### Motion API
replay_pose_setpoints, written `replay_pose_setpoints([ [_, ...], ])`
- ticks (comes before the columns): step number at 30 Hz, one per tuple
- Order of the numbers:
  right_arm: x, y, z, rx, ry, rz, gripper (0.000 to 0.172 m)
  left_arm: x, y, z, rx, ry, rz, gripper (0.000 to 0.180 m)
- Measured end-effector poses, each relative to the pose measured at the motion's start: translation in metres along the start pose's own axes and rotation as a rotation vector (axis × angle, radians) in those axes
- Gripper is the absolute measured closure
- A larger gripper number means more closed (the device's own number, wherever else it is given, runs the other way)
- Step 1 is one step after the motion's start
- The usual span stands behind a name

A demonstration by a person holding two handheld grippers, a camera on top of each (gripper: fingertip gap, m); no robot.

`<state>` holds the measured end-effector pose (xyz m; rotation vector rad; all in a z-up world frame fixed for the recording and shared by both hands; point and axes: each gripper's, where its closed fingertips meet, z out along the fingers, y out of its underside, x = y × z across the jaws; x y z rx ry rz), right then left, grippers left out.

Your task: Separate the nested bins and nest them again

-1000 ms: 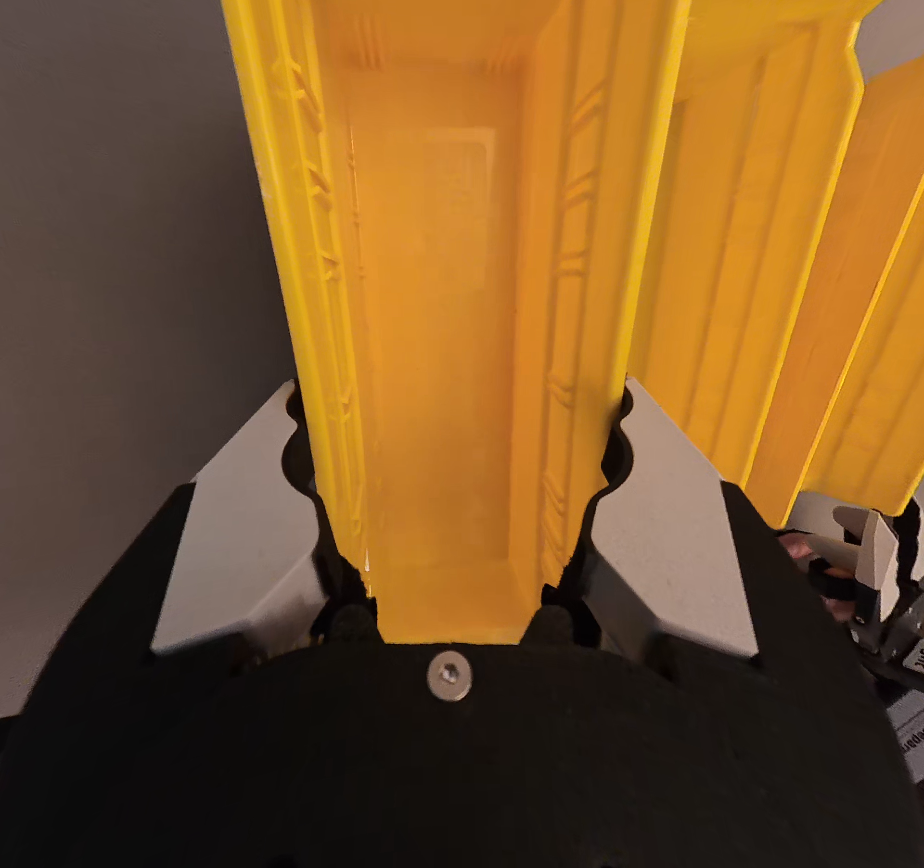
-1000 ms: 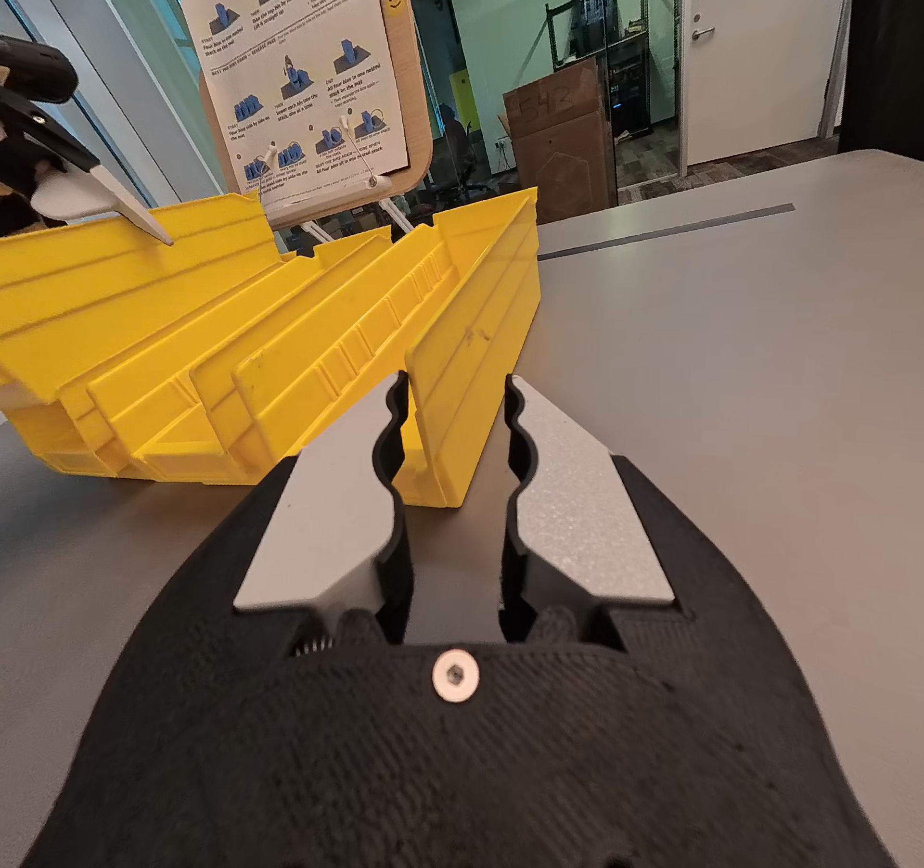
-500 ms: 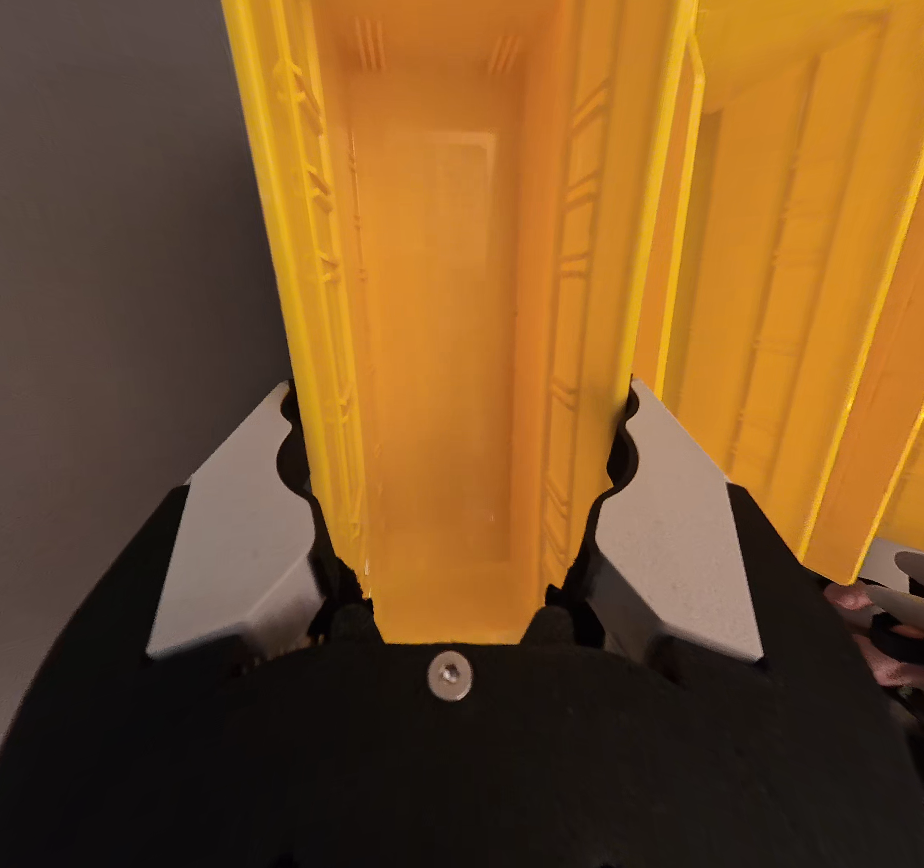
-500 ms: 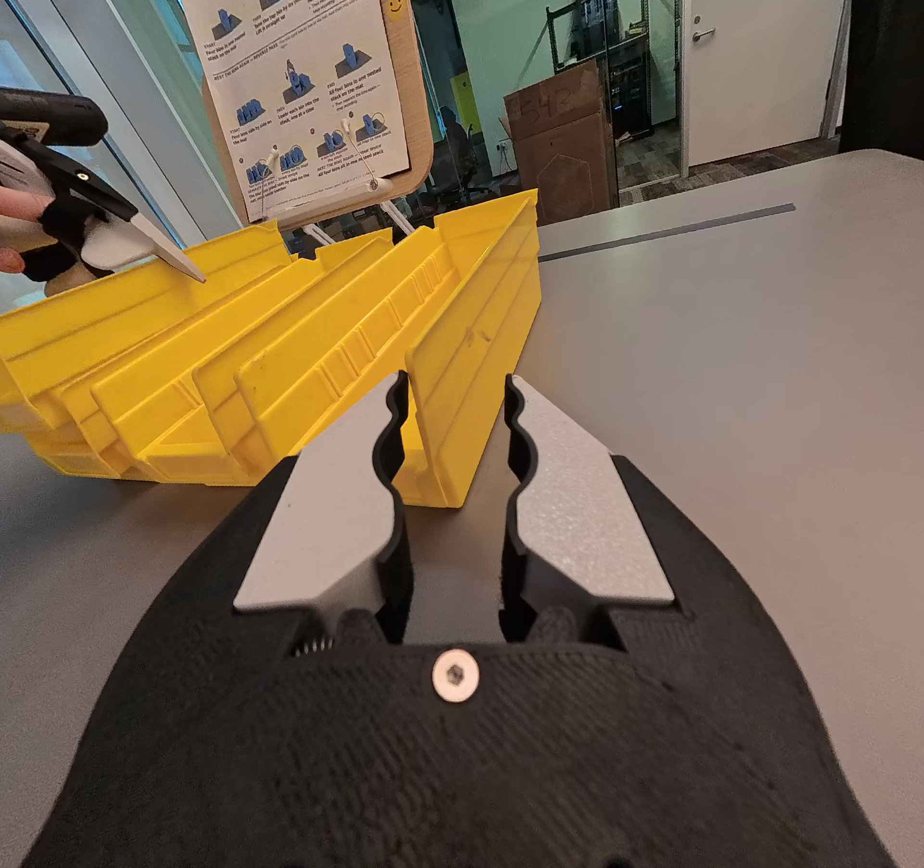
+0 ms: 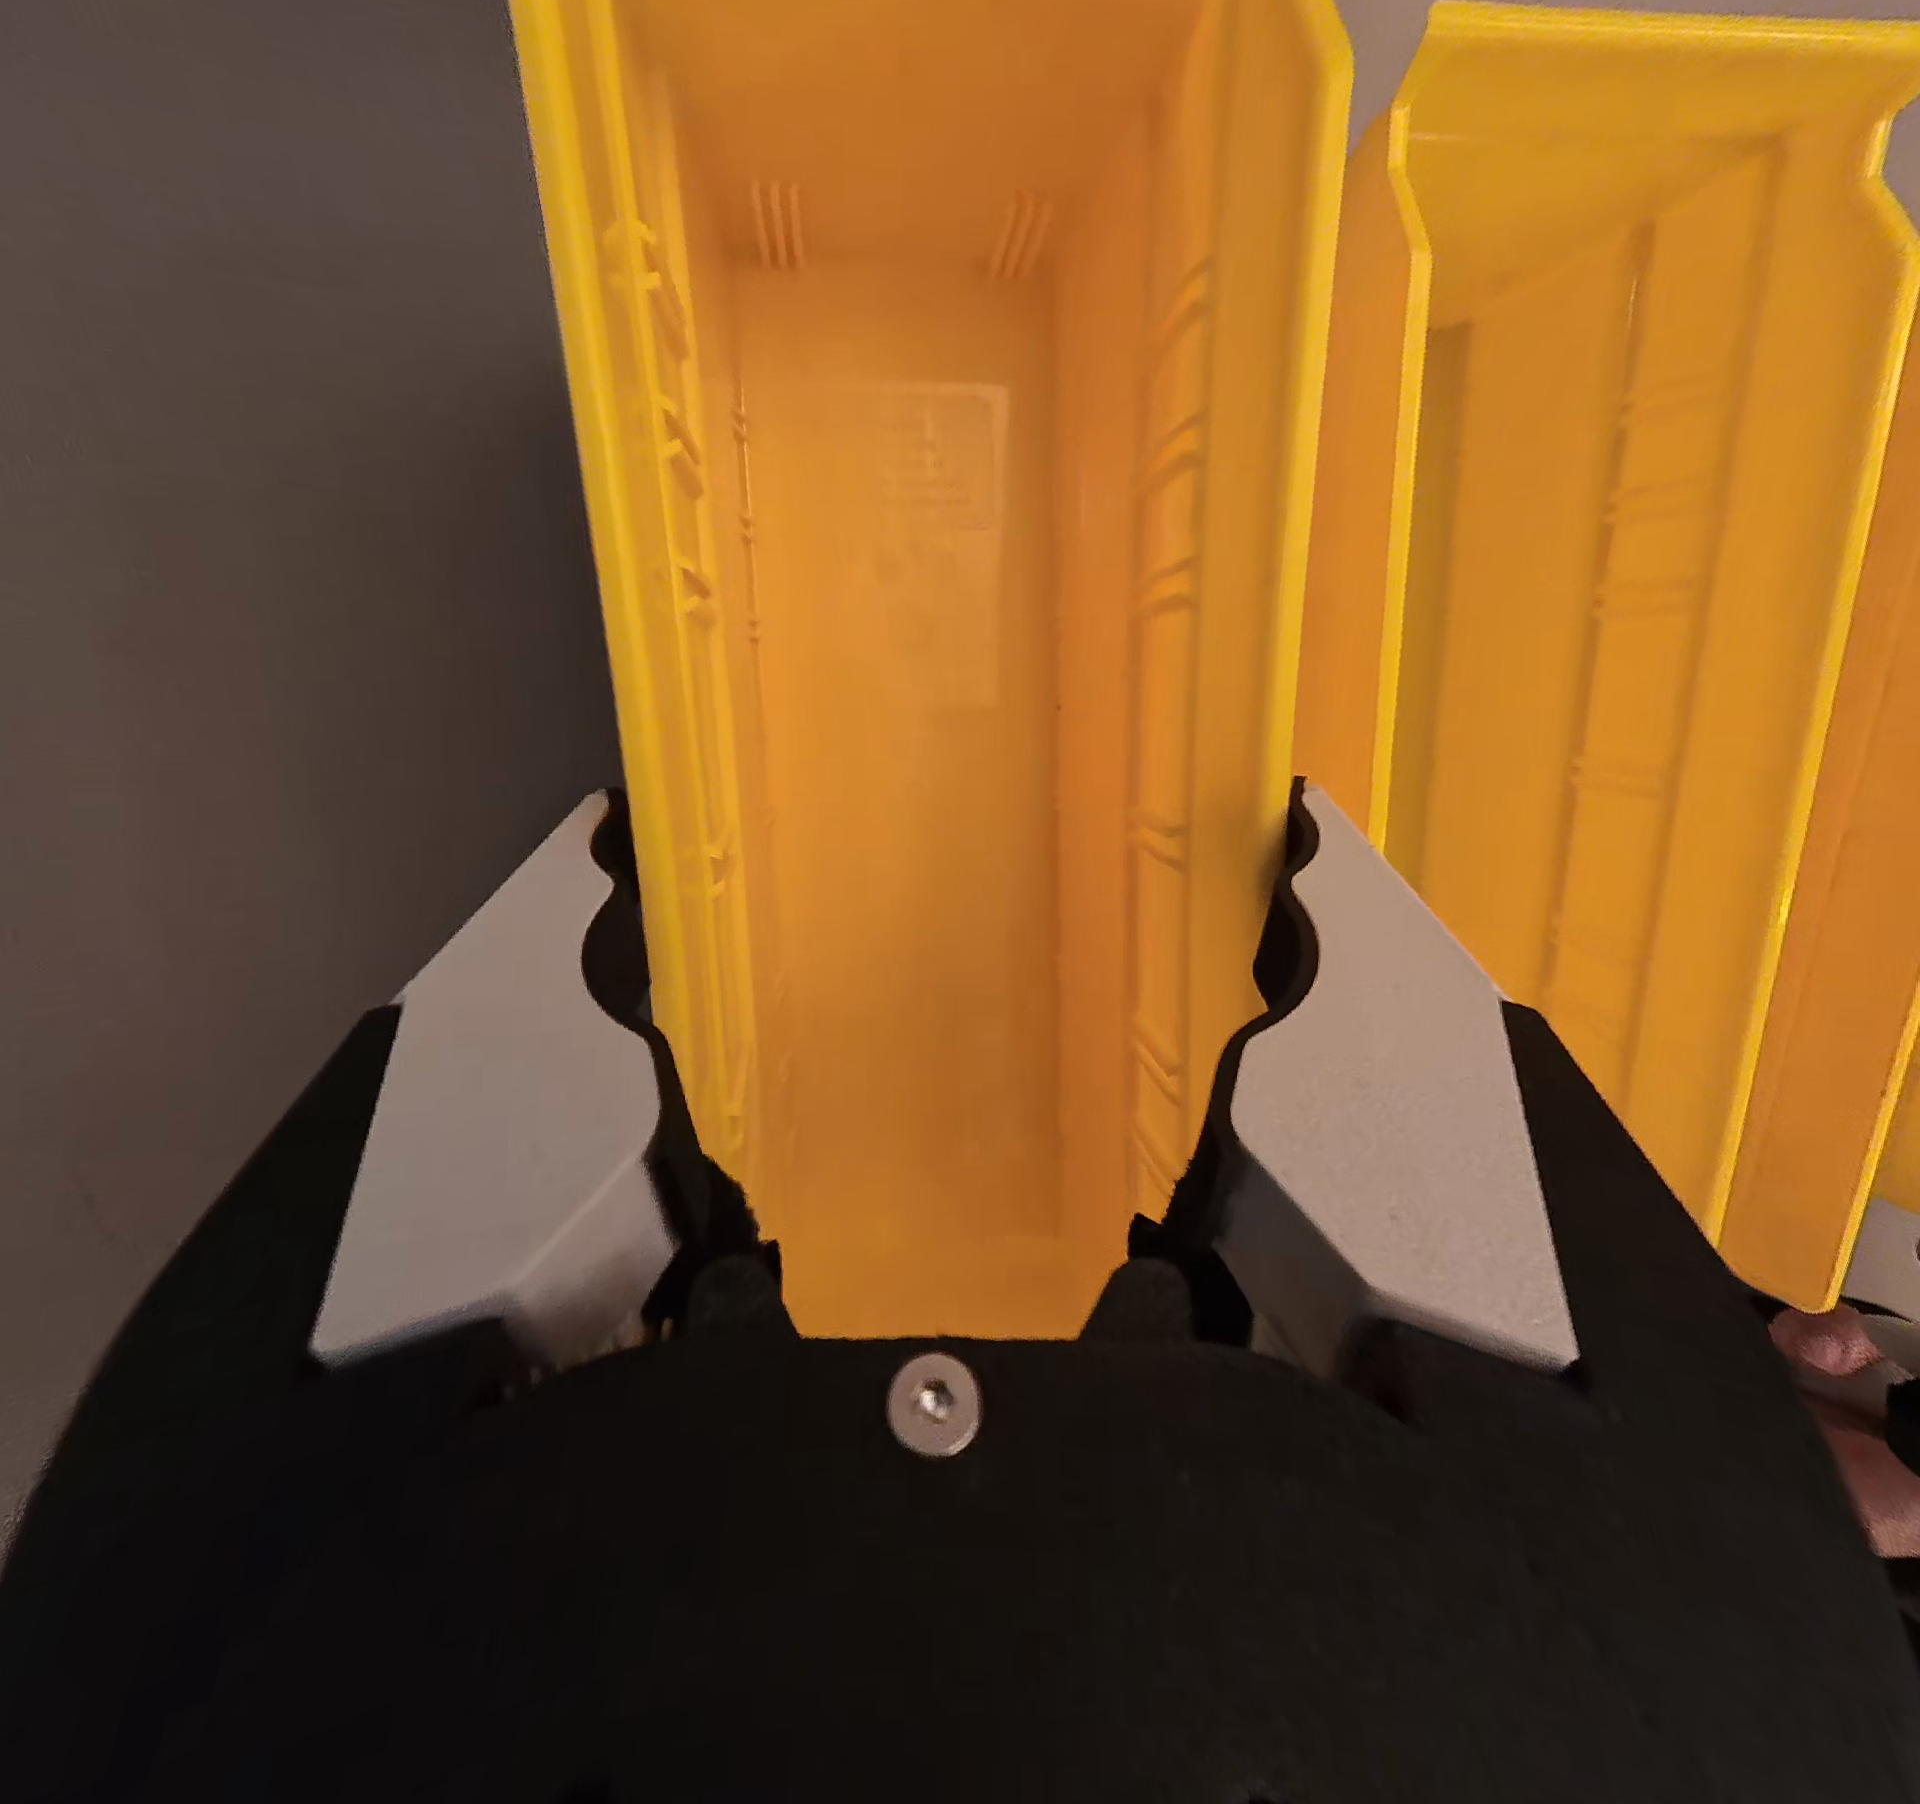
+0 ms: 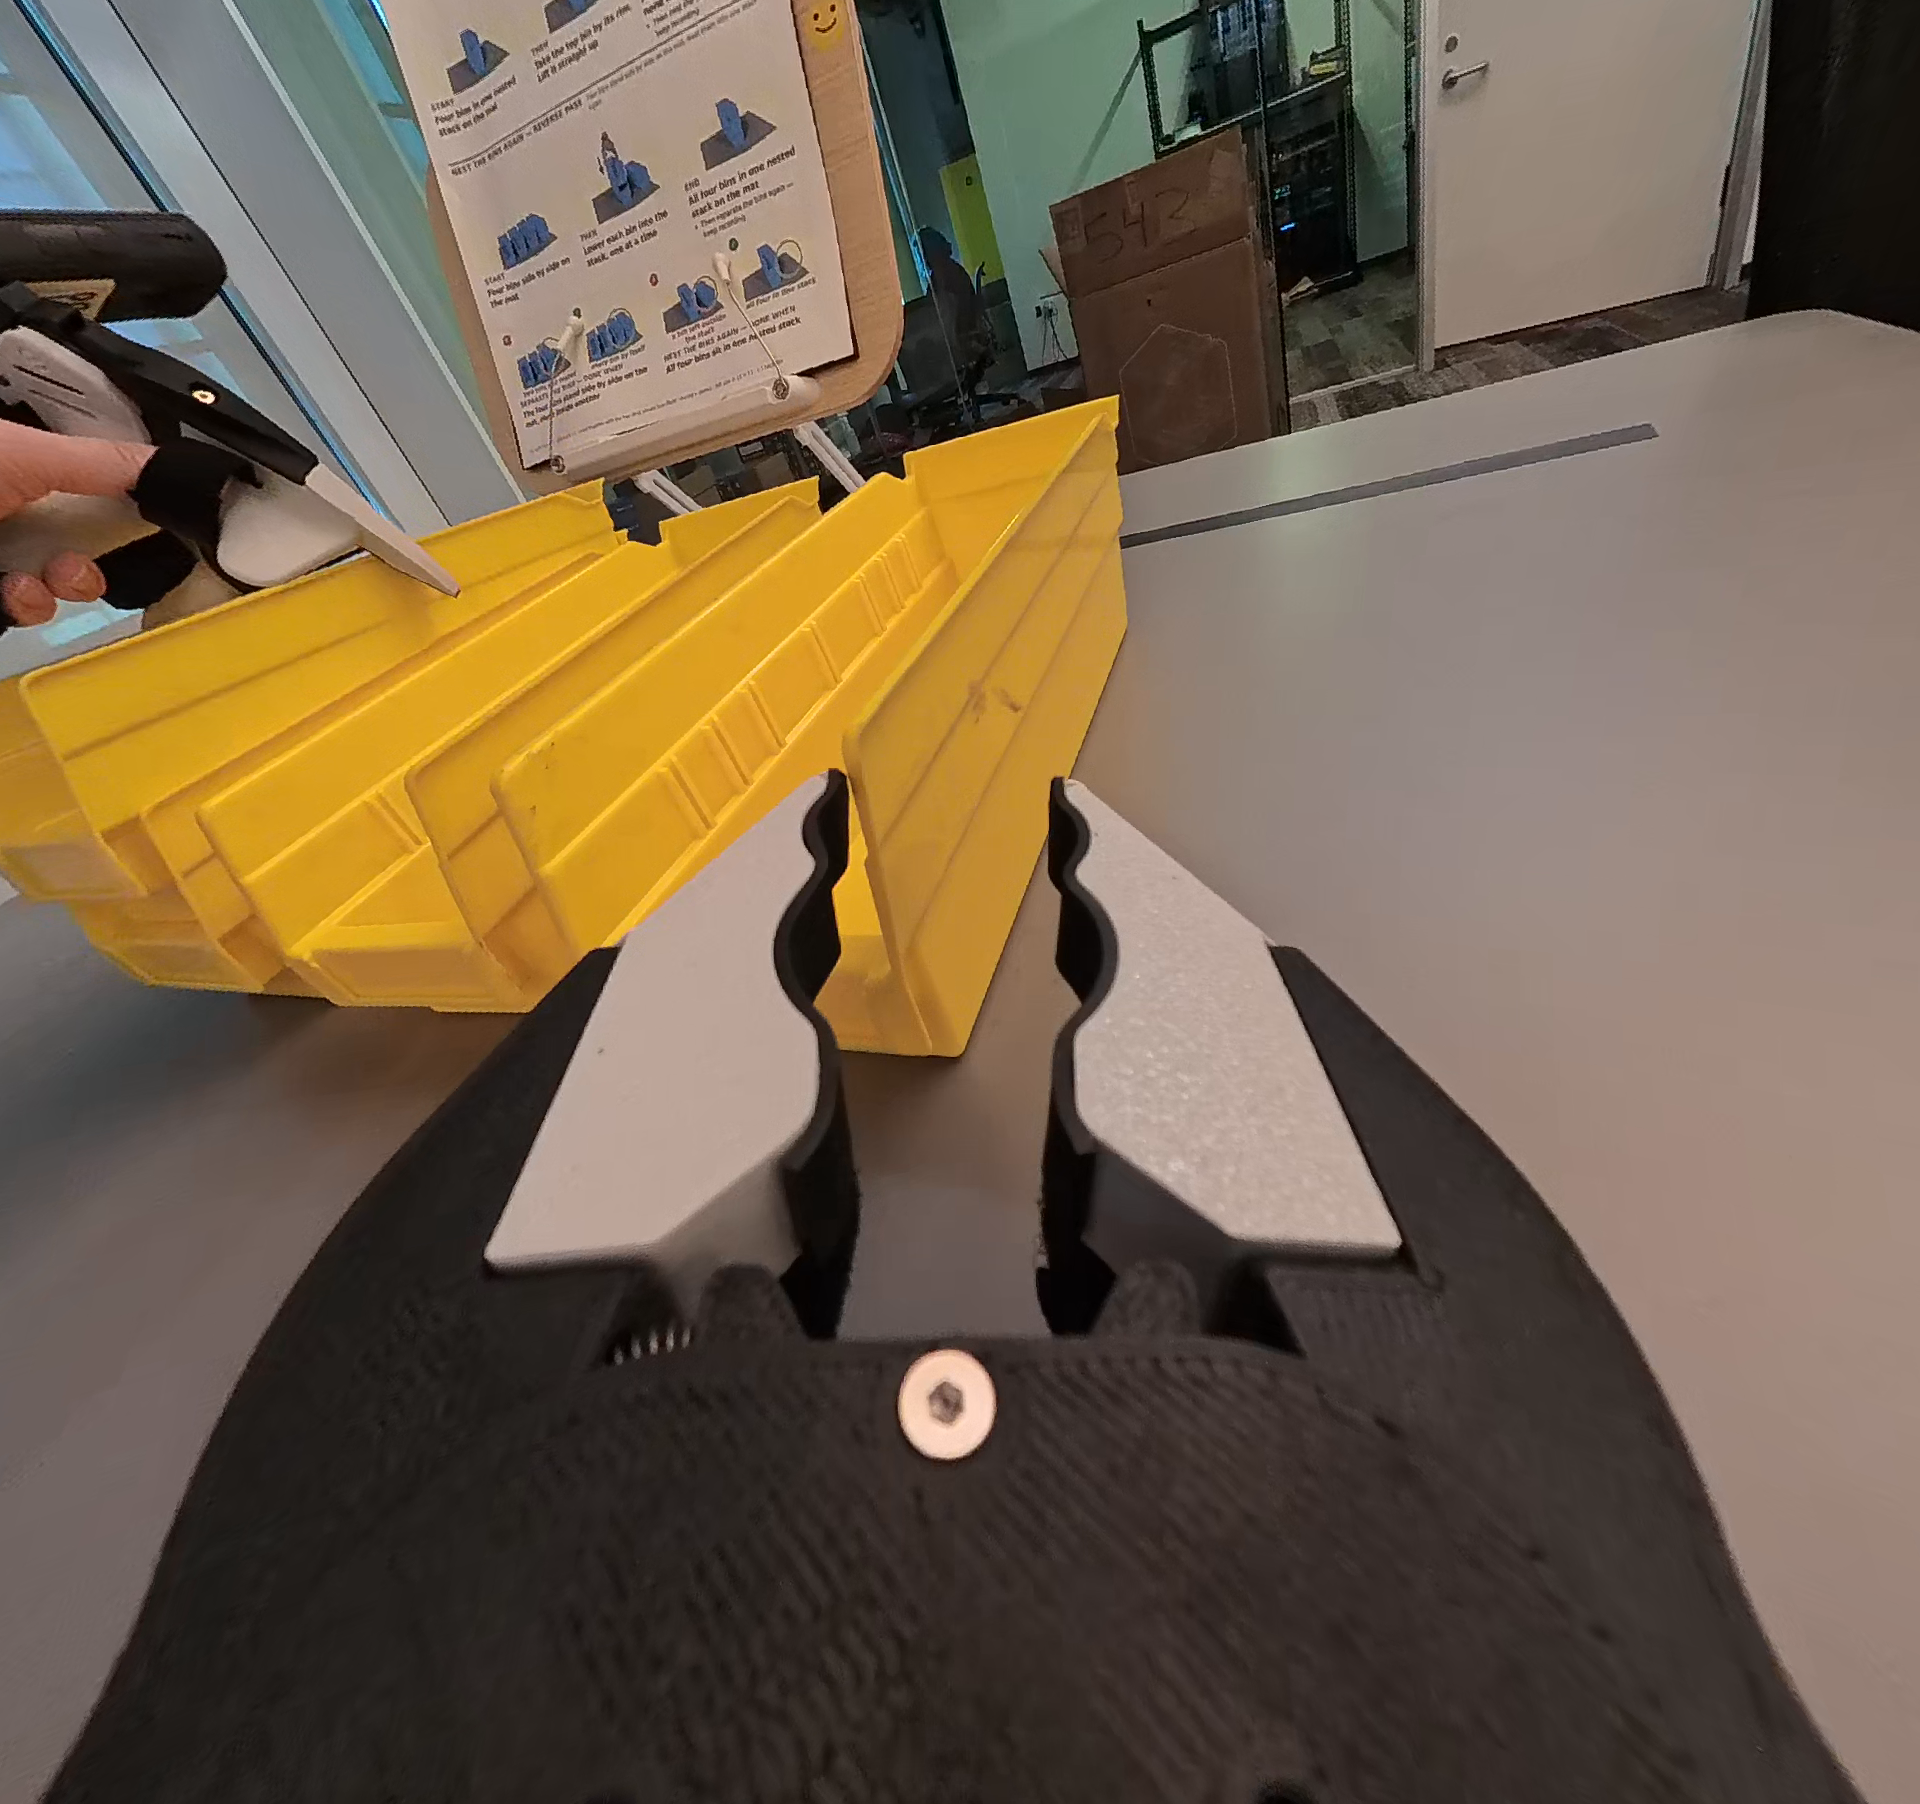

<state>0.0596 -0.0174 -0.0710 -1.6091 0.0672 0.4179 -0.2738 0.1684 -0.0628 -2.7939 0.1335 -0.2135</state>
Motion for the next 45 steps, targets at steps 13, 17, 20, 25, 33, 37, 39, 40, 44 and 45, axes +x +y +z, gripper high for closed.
replay_pose_setpoints([
  [13, 0.0, 0.0, 0.0, 0.001, 0.0, 0.003, 0.135, 0.002, -0.003, -0.001, 0.094, -0.001, 0.02, 0.06],
  [17, 0.0, 0.0, 0.0, -0.002, -0.002, 0.004, 0.135, 0.002, 0.001, 0.007, 0.09, -0.008, 0.025, 0.055],
  [20, 0.0, 0.001, 0.0, -0.002, -0.003, 0.005, 0.135, 0.001, 0.003, 0.009, 0.066, -0.005, 0.015, 0.049],
  [25, 0.0, 0.001, 0.0, -0.003, -0.004, 0.009, 0.135, 0.003, -0.009, -0.009, 0.11, -0.001, 0.029, 0.06],
  [33, 0.0, 0.001, 0.001, -0.008, -0.003, 0.01, 0.135, 0.081, -0.024, -0.081, 0.217, 0.126, 0.187, 0.056],
  [37, 0.001, 0.001, 0.0, -0.003, -0.002, 0.013, 0.135, 0.126, 0.0, -0.068, 0.143, 0.111, 0.304, 0.053],
  [39, 0.001, 0.001, 0.0, -0.002, -0.004, 0.017, 0.135, 0.133, 0.005, -0.058, 0.114, 0.105, 0.308, 0.056],
  [40, 0.001, 0.001, 0.0, -0.002, -0.006, 0.018, 0.134, 0.132, 0.006, -0.054, 0.104, 0.1, 0.297, 0.056],
  [44, 0.0, 0.001, 0.0, -0.002, -0.013, 0.018, 0.135, 0.128, 0.018, -0.036, -0.01, 0.122, 0.233, 0.043],
  [45, 0.0, 0.001, 0.0, -0.002, -0.013, 0.017, 0.135, 0.128, 0.02, -0.032, -0.028, 0.125, 0.219, 0.042],
])
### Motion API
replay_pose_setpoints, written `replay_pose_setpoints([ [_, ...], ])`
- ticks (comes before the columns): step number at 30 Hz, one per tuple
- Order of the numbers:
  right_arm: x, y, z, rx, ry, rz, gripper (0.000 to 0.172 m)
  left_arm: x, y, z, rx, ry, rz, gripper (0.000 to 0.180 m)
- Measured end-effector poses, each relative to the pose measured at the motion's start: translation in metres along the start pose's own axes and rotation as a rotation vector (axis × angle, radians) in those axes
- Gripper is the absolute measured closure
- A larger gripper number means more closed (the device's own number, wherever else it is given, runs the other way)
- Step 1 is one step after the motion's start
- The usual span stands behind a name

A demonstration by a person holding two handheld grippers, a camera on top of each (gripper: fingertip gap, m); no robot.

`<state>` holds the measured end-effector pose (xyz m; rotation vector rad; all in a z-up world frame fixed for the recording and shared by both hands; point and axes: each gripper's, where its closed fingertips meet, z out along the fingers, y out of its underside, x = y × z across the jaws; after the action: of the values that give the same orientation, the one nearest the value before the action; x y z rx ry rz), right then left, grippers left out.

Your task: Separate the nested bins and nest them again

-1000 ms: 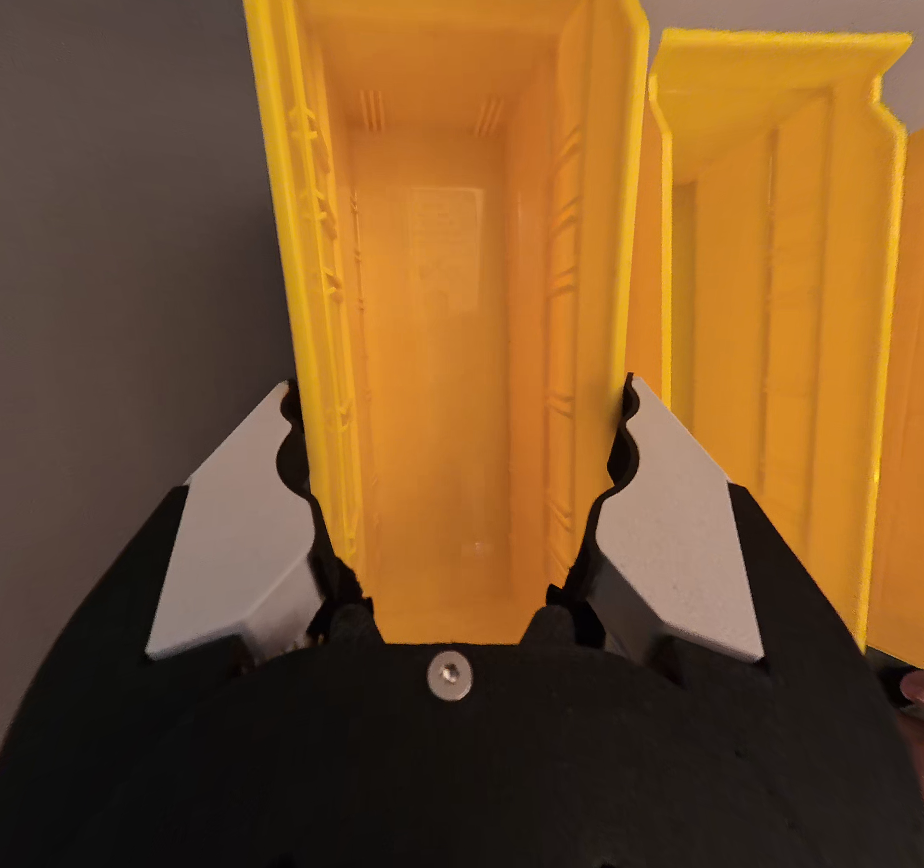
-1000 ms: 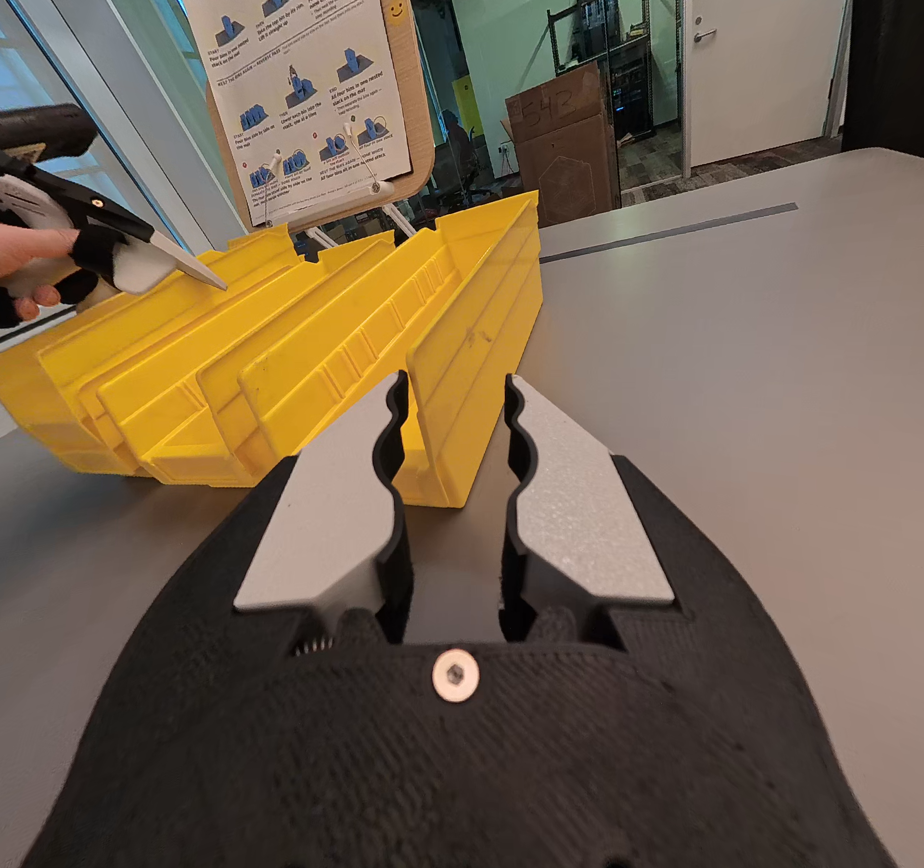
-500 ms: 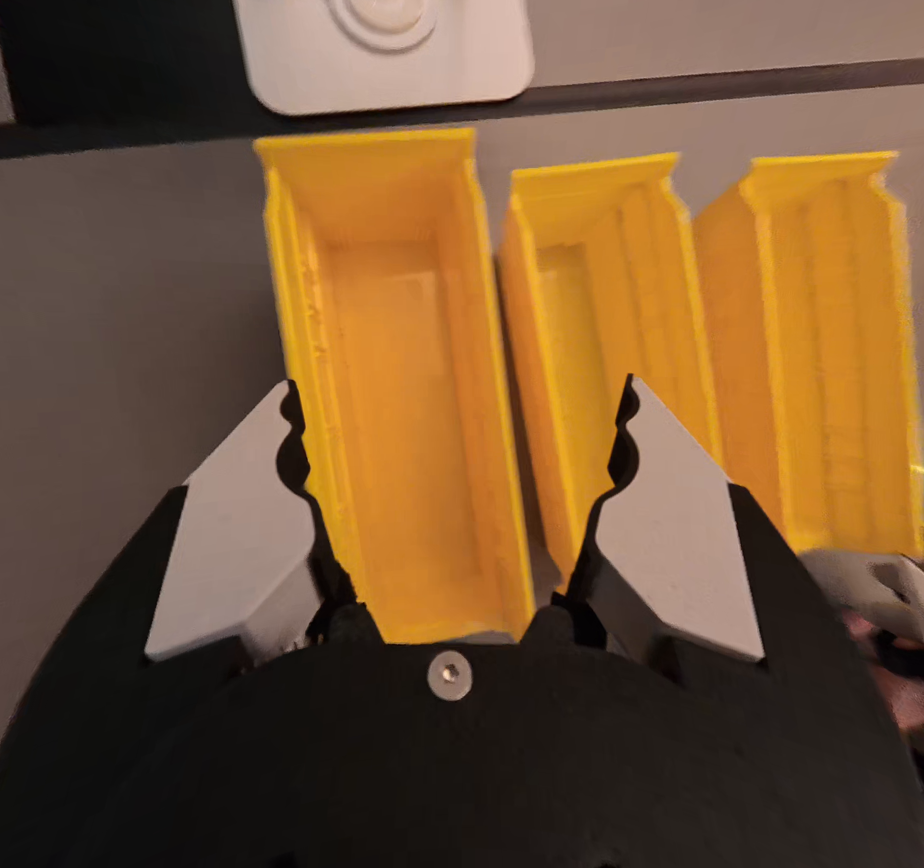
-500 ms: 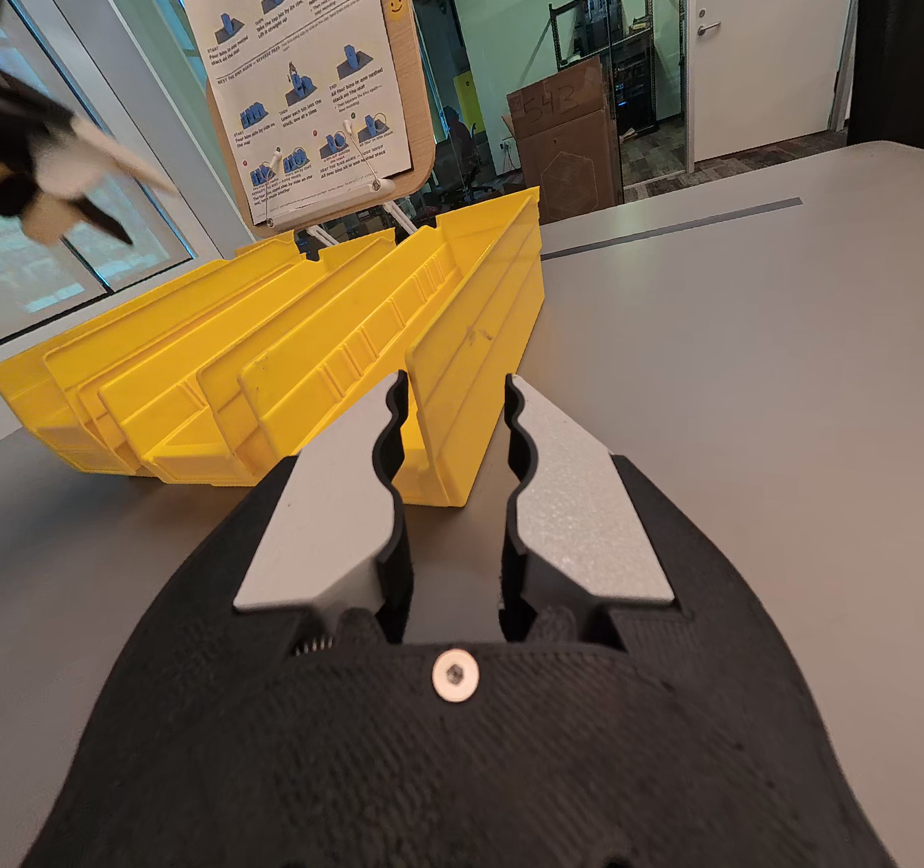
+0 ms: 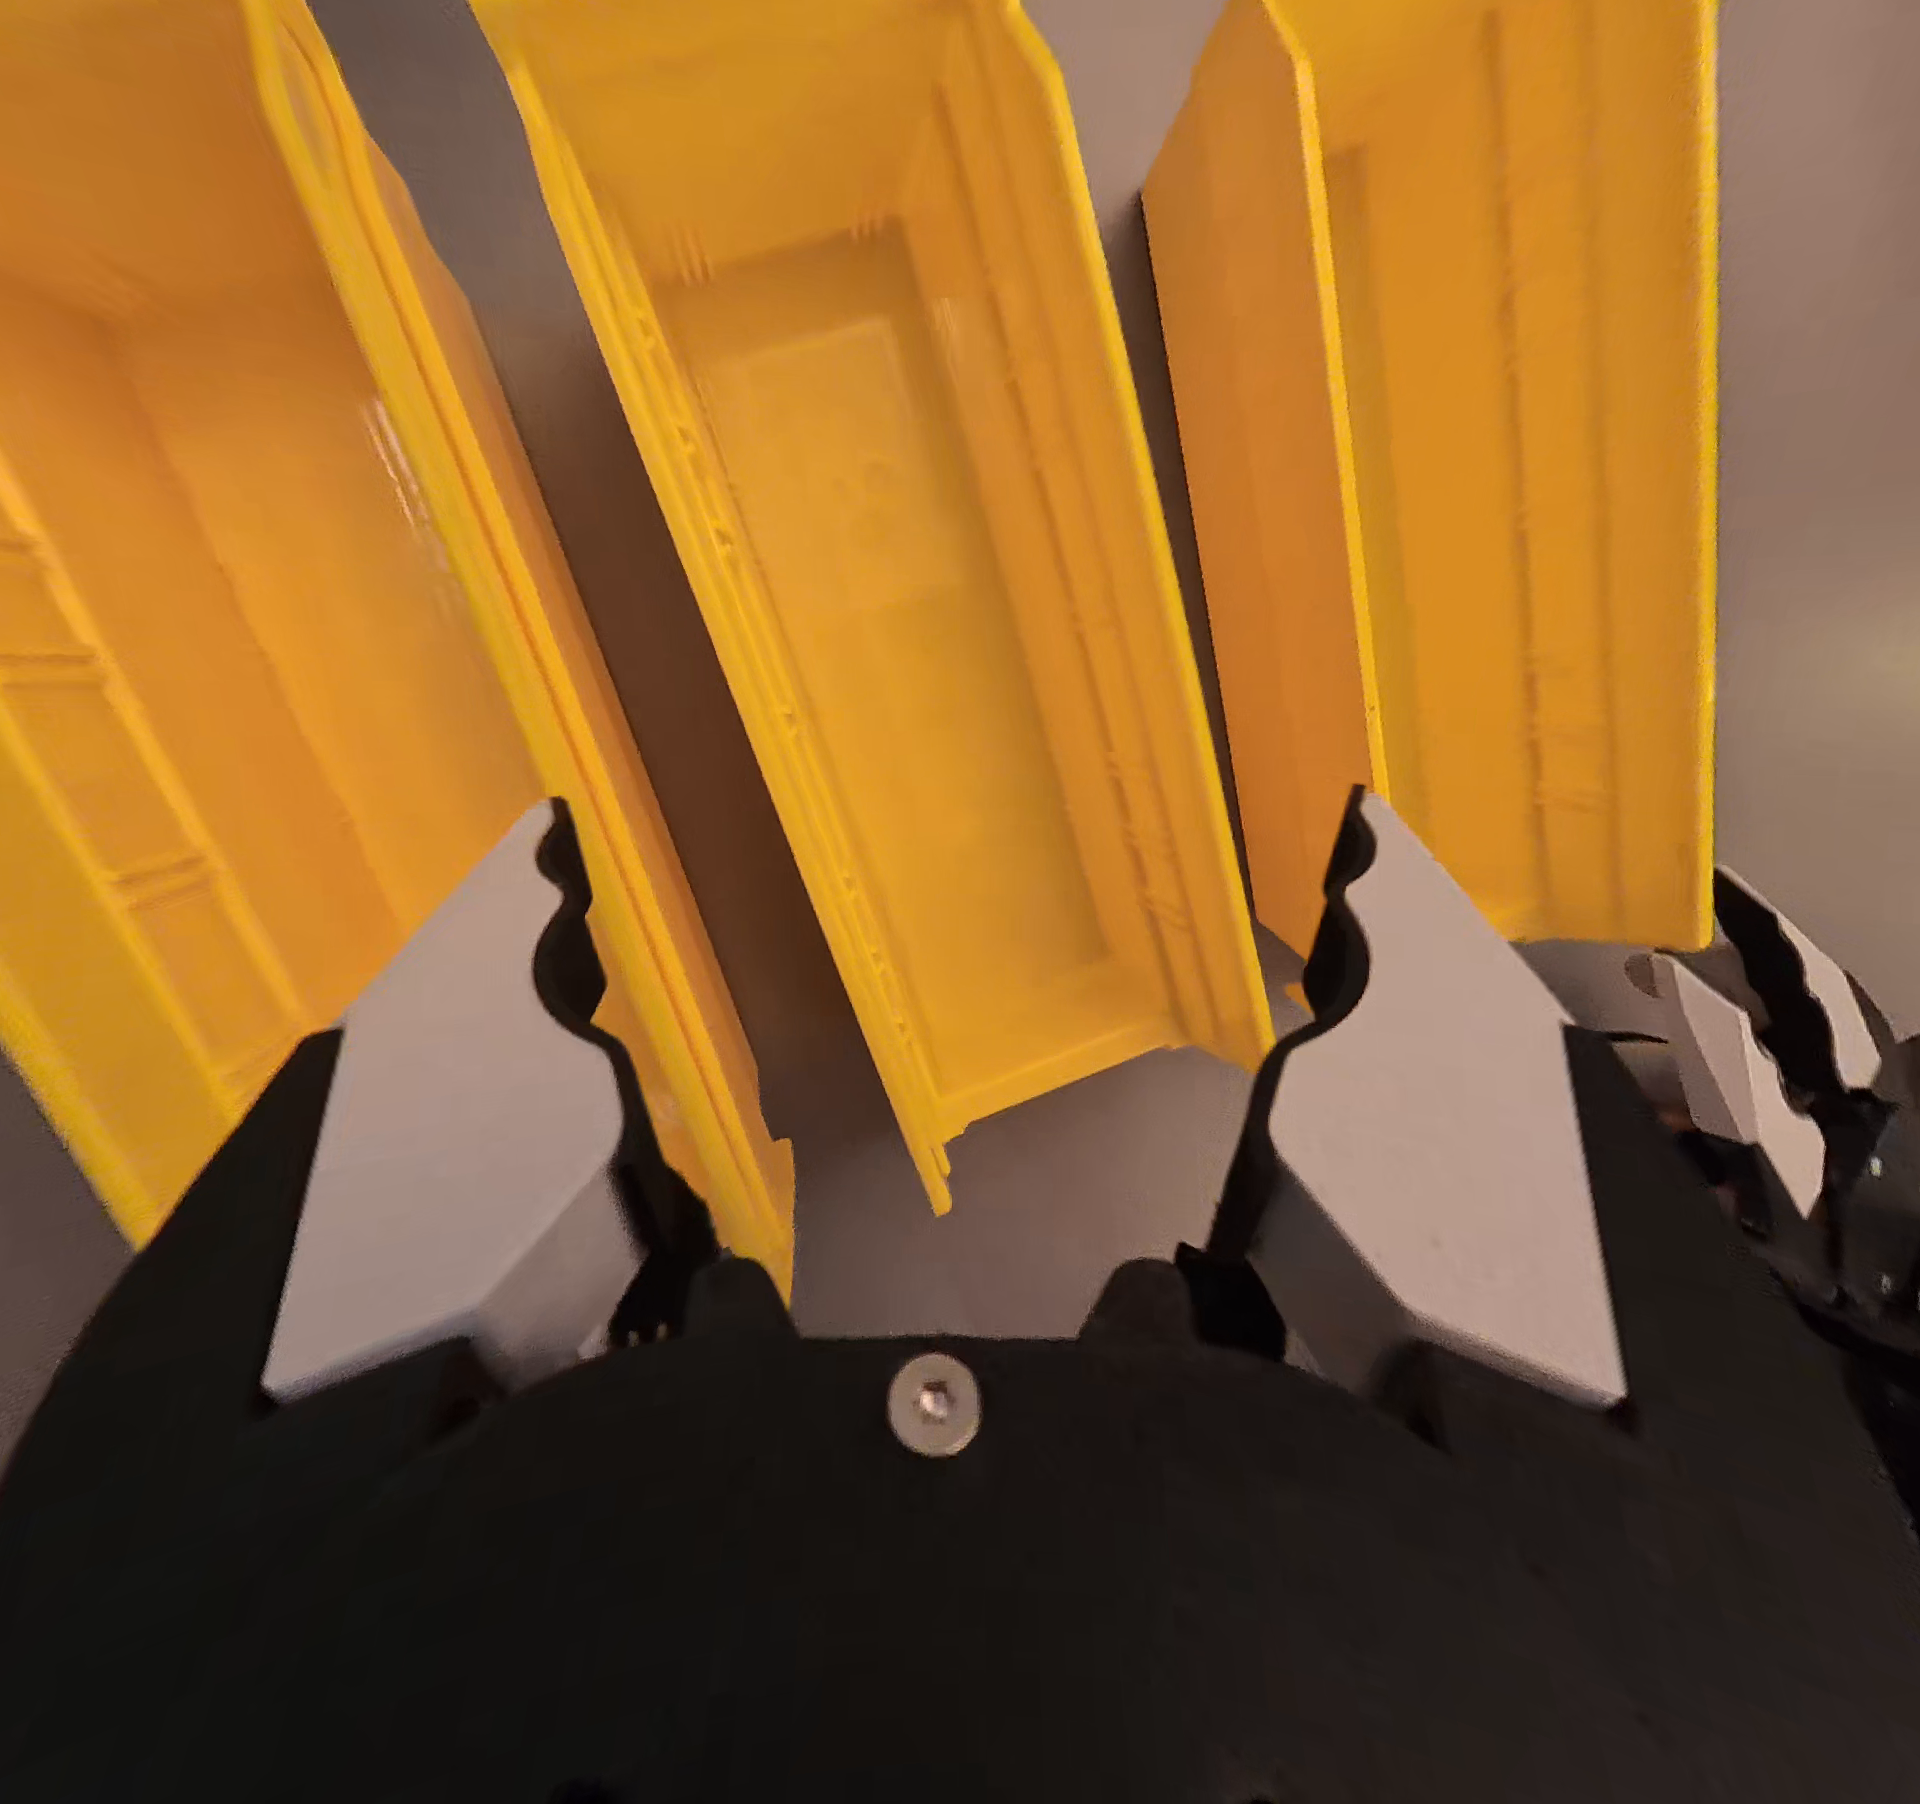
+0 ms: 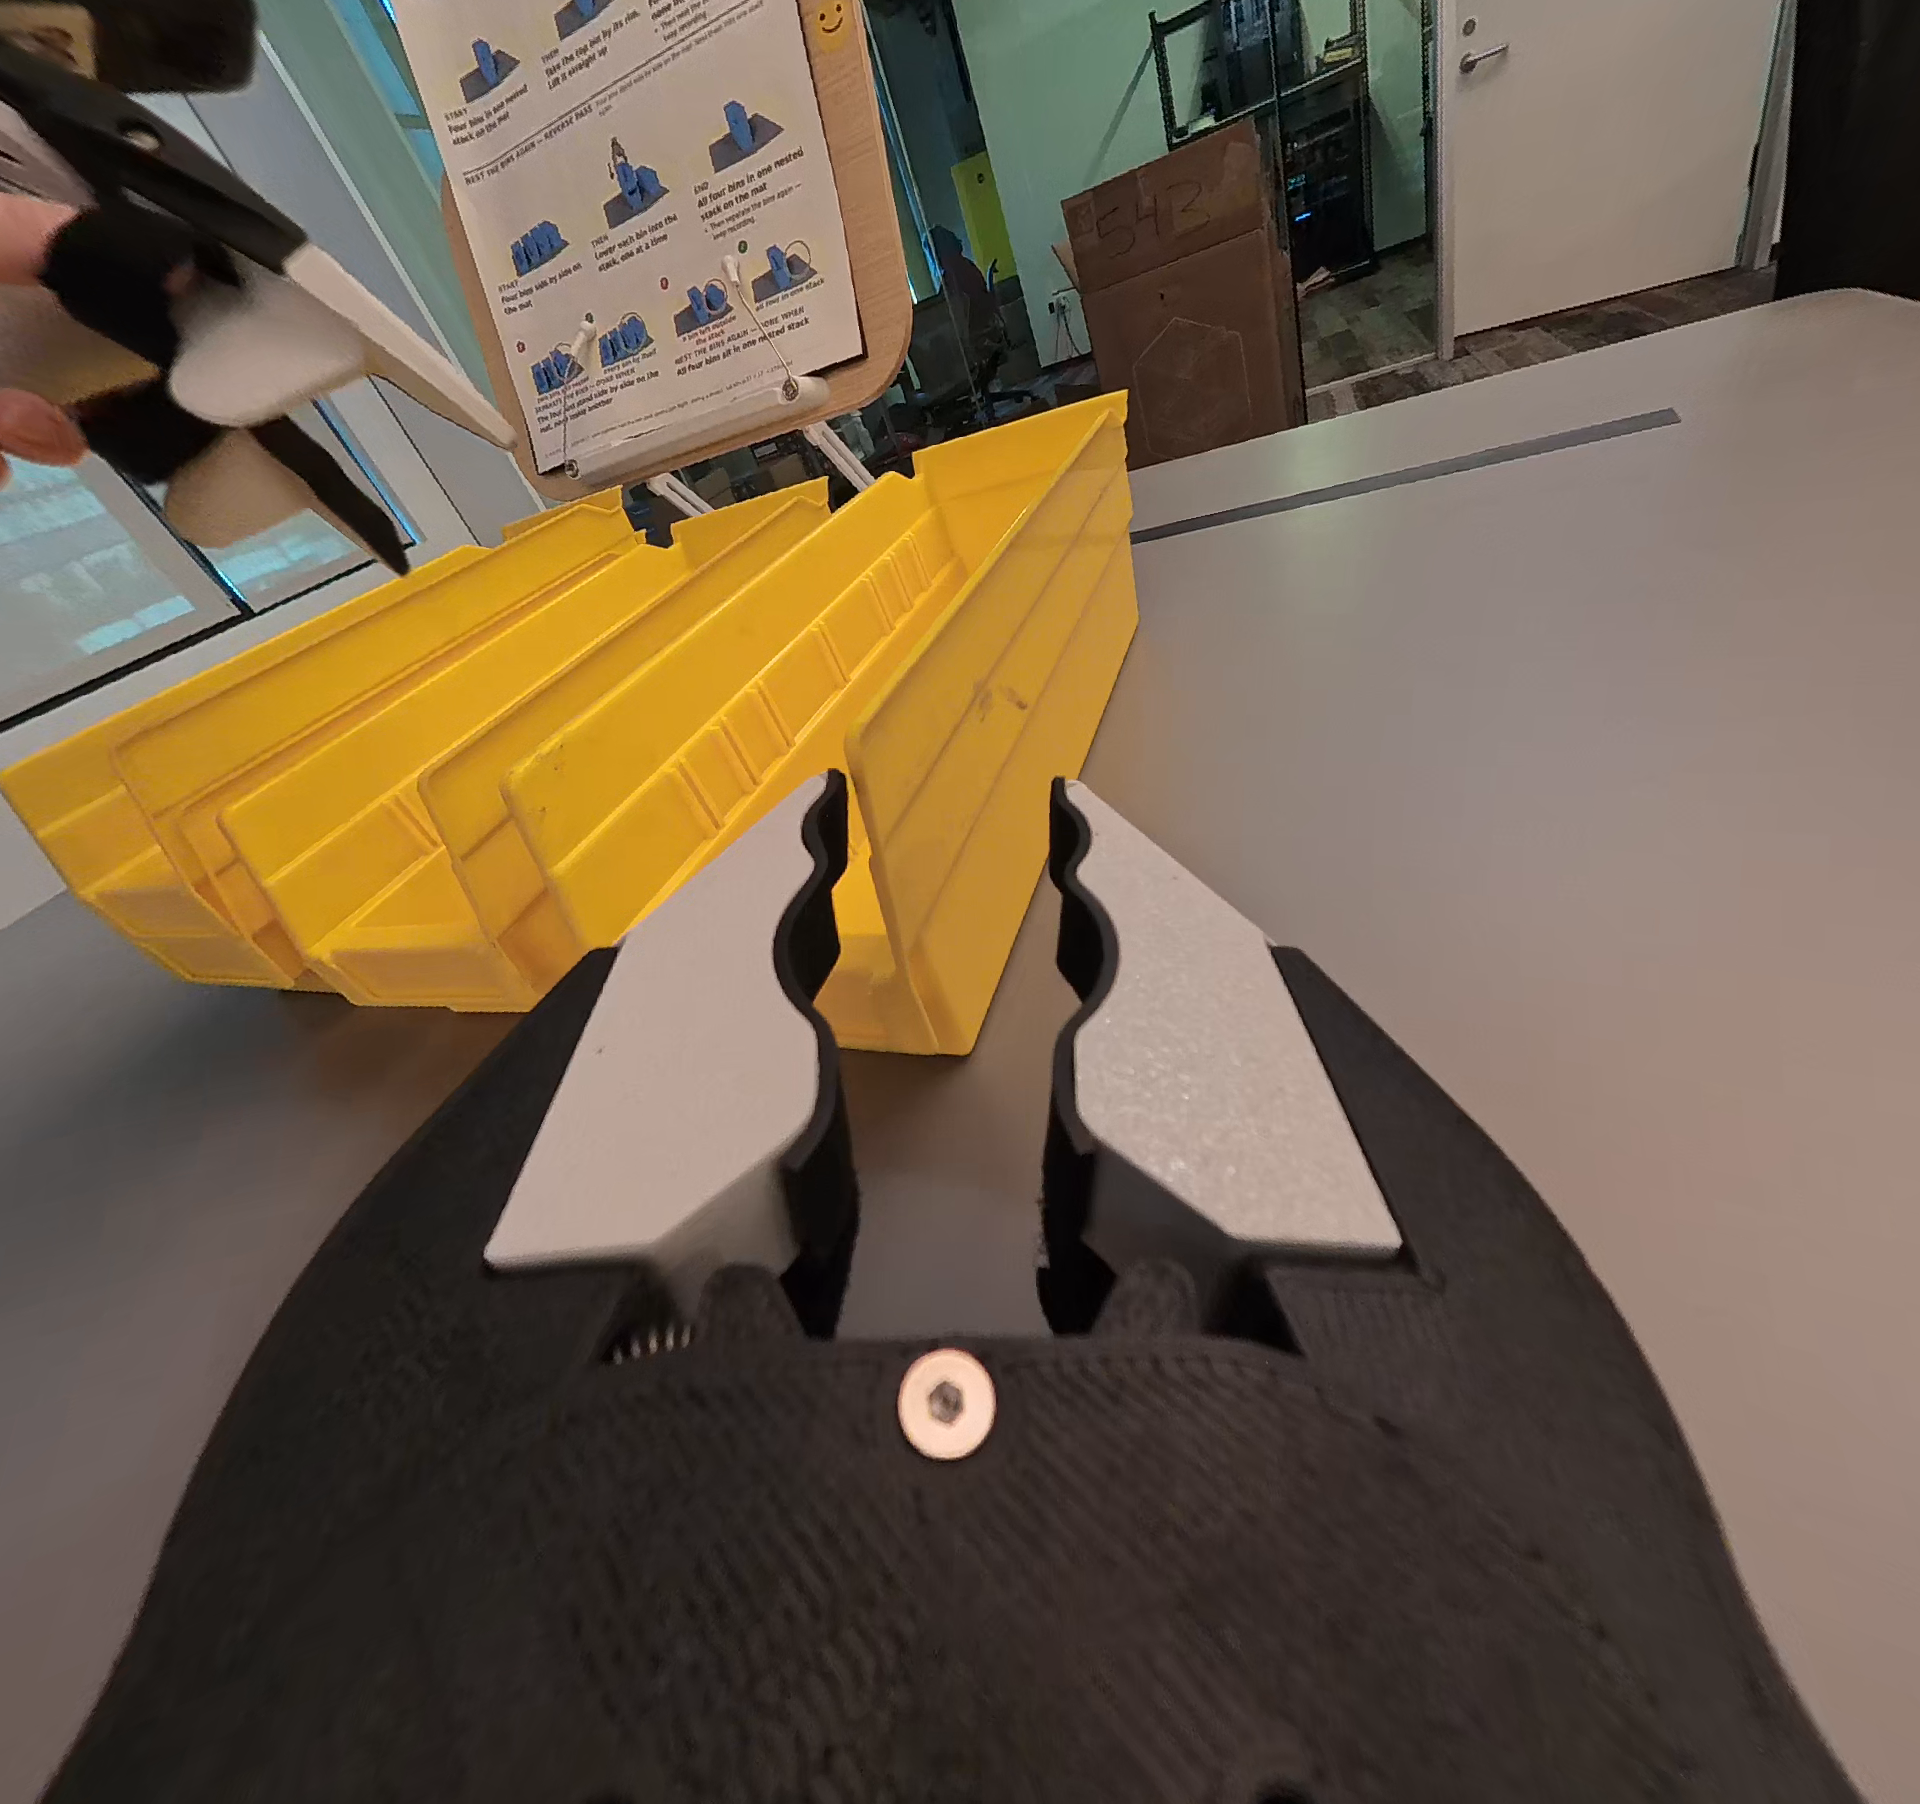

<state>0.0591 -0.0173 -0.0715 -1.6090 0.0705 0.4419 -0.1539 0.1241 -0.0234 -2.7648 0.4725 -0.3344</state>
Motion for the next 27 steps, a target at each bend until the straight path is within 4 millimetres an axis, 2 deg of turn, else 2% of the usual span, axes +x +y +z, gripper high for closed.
replay_pose_setpoints([
  [3, 0.001, -0.001, 0.0, 0.005, 0.002, 0.005, 0.134, -0.003, -0.001, 0.013, 0.0, -0.064, -0.003, 0.042],
  [5, 0.001, -0.001, -0.001, 0.01, -0.001, 0.013, 0.134, -0.001, -0.001, 0.02, -0.014, -0.122, 0.027, 0.033],
  [8, 0.001, -0.002, -0.002, 0.013, -0.006, 0.021, 0.134, 0.014, 0.0, 0.028, -0.046, -0.138, 0.054, 0.033],
  [14, 0.001, -0.002, -0.002, 0.015, -0.012, 0.023, 0.134, 0.023, 0.001, 0.034, -0.082, -0.162, 0.062, 0.033],
  [21, 0.001, -0.003, -0.003, 0.022, -0.015, 0.029, 0.135, 0.017, 0.007, 0.04, -0.115, -0.157, 0.025, 0.033],
  [25, 0.001, -0.004, -0.003, 0.026, -0.011, 0.026, 0.135, 0.025, 0.012, 0.048, -0.143, -0.106, -0.007, 0.034],
  [27, 0.002, -0.005, -0.004, 0.028, -0.008, 0.026, 0.135, 0.028, 0.008, 0.045, -0.123, -0.098, 0.014, 0.038],
])
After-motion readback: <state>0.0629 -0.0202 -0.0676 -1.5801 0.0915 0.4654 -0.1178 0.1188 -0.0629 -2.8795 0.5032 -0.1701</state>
